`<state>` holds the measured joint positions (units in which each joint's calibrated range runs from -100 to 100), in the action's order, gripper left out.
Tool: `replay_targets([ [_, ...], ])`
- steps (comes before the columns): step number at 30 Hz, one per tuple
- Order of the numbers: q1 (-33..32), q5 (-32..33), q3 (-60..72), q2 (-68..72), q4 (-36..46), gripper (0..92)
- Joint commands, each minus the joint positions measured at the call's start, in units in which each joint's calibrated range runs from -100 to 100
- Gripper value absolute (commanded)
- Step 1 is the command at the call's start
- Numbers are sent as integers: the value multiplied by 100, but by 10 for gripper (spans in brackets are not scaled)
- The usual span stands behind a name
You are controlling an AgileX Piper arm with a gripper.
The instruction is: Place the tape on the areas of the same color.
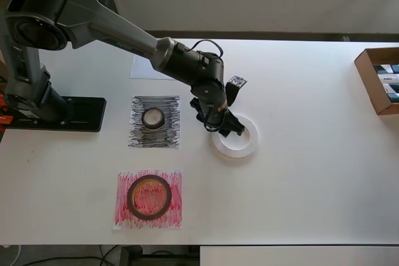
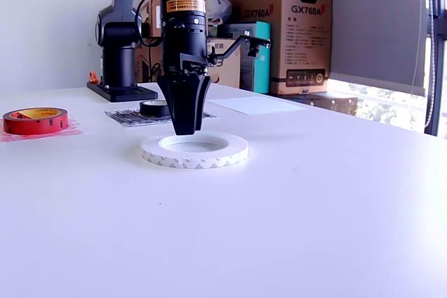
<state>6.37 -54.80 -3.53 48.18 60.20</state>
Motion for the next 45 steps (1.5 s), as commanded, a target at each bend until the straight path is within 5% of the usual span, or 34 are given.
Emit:
replay_targets([
  [1, -46, -45, 3, -29, 85, 570],
  [21, -46, -45, -33, -20, 85, 566],
  [24, -46, -53, -33, 8, 85, 479],
  [32, -15, 4, 40, 186, 76, 37],
  [45, -31, 12, 40, 121, 76, 1],
])
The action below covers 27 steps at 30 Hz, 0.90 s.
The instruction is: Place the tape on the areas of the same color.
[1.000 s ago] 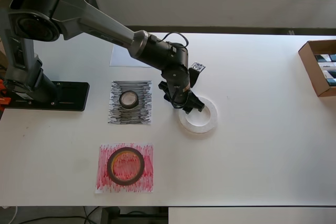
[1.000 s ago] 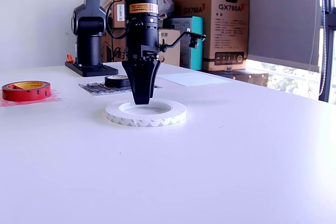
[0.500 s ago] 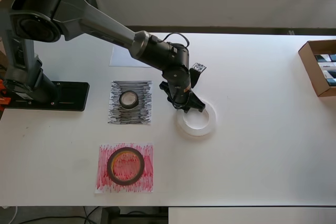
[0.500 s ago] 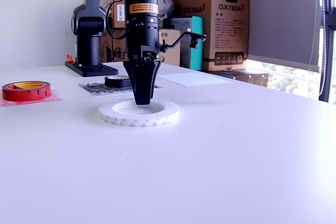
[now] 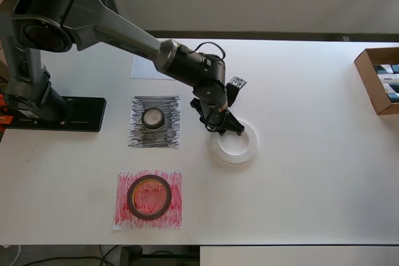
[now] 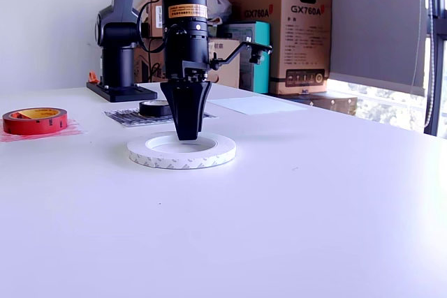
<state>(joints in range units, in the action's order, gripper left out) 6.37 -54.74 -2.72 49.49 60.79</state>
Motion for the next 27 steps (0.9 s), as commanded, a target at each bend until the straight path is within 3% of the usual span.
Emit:
replay_targets([
  [1, -31, 7, -41, -19, 18, 1],
  [17, -457, 424, -132, -740, 26, 1],
  [27, -1578, 833, -405, -1048, 26, 1],
])
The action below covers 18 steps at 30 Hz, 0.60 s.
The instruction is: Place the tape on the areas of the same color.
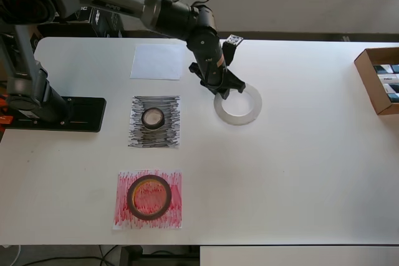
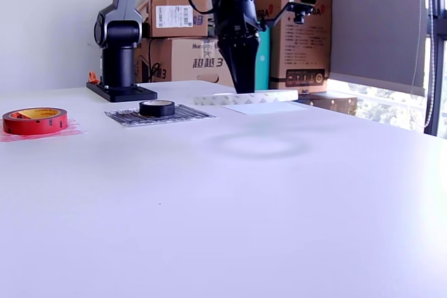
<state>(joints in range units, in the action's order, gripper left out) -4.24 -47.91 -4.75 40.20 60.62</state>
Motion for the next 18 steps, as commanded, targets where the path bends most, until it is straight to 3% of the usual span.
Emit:
replay_targets([
  [1, -643, 207, -302, -185, 43, 1],
  [10, -1527, 592, -1320, -1036, 35, 1],
  [18, -1890, 2049, -1820, -1382, -890, 1],
])
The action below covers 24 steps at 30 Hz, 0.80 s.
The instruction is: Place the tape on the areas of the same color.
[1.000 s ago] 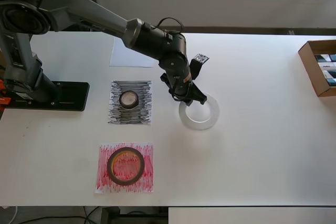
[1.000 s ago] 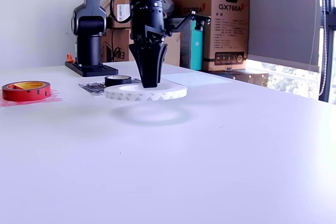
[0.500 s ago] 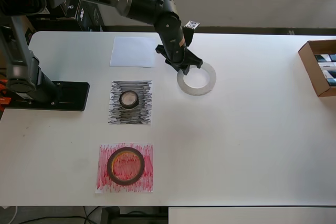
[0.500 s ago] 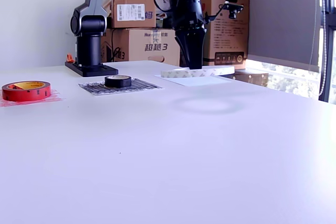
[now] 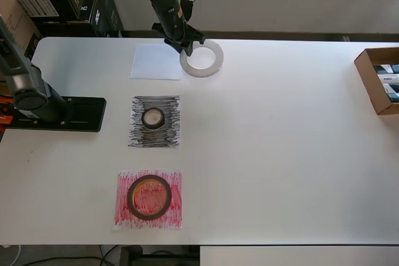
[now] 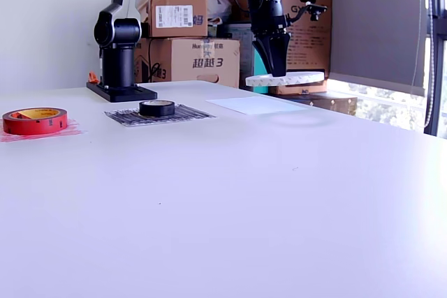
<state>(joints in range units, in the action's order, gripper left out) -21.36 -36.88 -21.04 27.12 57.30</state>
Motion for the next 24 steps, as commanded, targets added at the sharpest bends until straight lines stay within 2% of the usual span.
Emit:
replay_targets([
  [1, -209, 1127, -227, -102, -592, 1],
  [8, -406, 2338, -645, -355, -1109, 1],
  [24, -911, 3959, -1963, -1178, -2187, 1],
])
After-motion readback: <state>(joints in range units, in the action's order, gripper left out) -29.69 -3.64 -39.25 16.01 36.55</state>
